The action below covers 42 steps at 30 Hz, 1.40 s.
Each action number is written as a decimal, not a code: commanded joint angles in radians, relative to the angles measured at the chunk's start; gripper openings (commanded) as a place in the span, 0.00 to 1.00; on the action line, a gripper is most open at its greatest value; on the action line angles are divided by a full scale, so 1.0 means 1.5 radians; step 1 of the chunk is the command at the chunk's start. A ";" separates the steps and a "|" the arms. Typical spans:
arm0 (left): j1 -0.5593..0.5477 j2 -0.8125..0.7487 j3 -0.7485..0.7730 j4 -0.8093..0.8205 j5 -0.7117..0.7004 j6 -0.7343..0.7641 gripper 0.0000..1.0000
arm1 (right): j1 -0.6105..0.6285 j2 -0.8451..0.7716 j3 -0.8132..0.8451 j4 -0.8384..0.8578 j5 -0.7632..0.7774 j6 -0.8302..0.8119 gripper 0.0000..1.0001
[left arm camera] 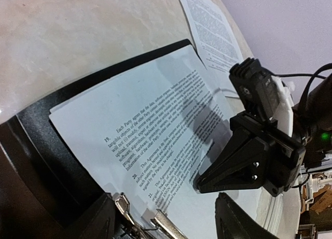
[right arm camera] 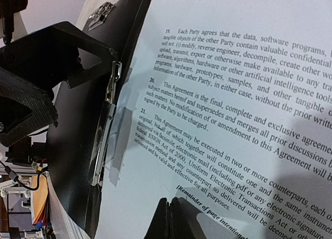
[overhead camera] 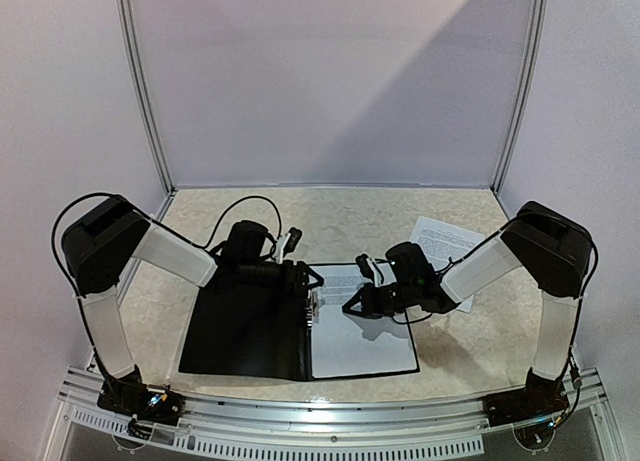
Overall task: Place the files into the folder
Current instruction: Close the spring clip on the folder.
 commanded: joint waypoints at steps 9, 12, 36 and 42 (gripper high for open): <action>-0.011 -0.024 -0.031 0.110 0.100 -0.024 0.59 | -0.002 0.029 -0.012 -0.014 0.007 0.005 0.00; -0.025 -0.031 -0.041 0.113 0.113 -0.025 0.55 | -0.003 0.029 -0.014 -0.009 0.005 0.009 0.00; -0.059 -0.199 0.029 -0.162 -0.048 0.040 0.57 | -0.002 -0.031 -0.005 0.049 -0.027 0.031 0.16; -0.055 -0.271 0.099 -0.363 -0.261 0.069 0.59 | 0.014 -0.064 0.062 -0.006 -0.024 0.032 0.37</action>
